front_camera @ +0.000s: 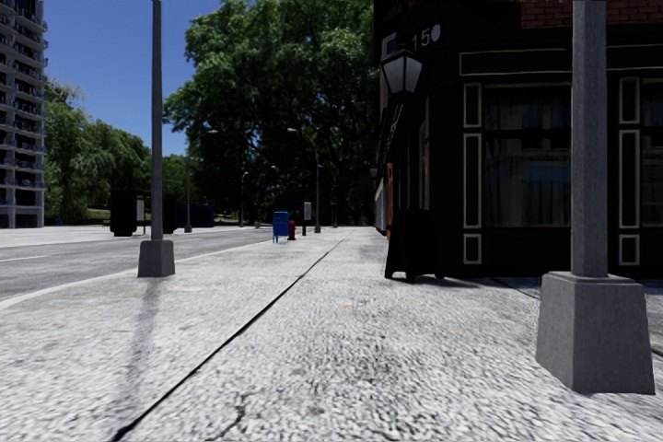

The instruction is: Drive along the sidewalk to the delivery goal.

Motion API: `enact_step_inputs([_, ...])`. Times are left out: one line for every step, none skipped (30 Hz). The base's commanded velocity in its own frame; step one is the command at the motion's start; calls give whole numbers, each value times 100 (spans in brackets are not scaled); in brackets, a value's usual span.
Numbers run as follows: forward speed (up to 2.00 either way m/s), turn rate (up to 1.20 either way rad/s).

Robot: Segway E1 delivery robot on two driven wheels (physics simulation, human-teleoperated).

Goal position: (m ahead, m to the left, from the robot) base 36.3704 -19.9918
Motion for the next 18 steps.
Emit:
enact_step_inputs([200,0])
enact_step_inputs([200,0])
enact_step_inputs([200,0])
enact_step_inputs([200,0])
enact_step_inputs([200,0])
enact_step_inputs([200,0])
enact_step_inputs([200,0])
enact_step_inputs([200,0])
enact_step_inputs([200,0])
enact_step_inputs([200,0])
enact_step_inputs([200,0])
enact_step_inputs([200,0])
enact_step_inputs([200,0])
enact_step_inputs([200,0])
enact_step_inputs([200,0])
enact_step_inputs([200,0])
enact_step_inputs([200,0])
enact_step_inputs([200,0])
